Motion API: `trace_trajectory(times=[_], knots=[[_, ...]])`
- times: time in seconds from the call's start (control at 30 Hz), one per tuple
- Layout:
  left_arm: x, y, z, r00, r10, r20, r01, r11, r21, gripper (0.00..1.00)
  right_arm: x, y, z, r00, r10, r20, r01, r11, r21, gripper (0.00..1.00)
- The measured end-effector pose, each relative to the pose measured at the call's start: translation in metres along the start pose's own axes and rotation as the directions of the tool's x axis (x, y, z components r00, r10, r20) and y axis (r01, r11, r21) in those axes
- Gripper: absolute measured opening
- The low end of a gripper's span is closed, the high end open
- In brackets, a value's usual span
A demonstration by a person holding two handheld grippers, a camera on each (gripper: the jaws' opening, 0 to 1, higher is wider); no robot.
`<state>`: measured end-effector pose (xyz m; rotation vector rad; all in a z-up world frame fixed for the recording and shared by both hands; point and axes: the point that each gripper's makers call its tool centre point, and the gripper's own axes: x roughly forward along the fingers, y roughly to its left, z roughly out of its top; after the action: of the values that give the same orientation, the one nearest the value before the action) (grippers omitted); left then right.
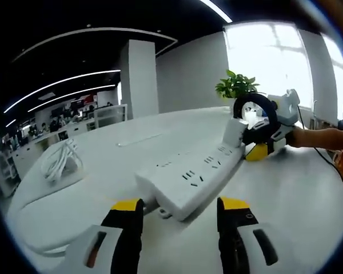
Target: Straighten the power strip on the desk, plug the charger into it
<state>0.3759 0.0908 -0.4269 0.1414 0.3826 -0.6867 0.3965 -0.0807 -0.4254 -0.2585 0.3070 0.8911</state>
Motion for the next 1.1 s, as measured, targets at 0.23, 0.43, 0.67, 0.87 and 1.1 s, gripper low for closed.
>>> trace_trajectory(times=[0.23,0.43,0.67,0.87,1.1], knots=[[-0.0007,0.0029,-0.0015,1.000,0.024,-0.006,-0.024,1.000,0.013,0.46,-0.0003,-0.0013,-0.0007,1.000,-0.017,-0.002,0.017,1.000,0.003,0.27],[-0.0014,-0.0028,-0.0041,1.000,0.008,-0.005,-0.008,1.000,-0.021,0.30,-0.0011,-0.0032,-0.0019,1.000,-0.026,-0.003,0.026,0.999,0.021,0.24],[0.0033,-0.0027,-0.0067,0.999,0.018,-0.029,-0.018,1.000,0.011,0.31,-0.0018,-0.0019,-0.0021,1.000,-0.027,-0.009,0.027,0.999,0.025,0.23],[0.0038,-0.0021,-0.0066,0.999,0.017,-0.032,-0.017,1.000,0.017,0.31,-0.0022,-0.0007,-0.0019,0.999,-0.037,-0.011,0.037,0.999,0.010,0.22],[0.0046,-0.0010,-0.0061,0.999,0.013,-0.042,-0.012,0.999,0.030,0.30,-0.0029,-0.0004,-0.0022,0.998,-0.051,-0.026,0.051,0.999,0.007,0.21]])
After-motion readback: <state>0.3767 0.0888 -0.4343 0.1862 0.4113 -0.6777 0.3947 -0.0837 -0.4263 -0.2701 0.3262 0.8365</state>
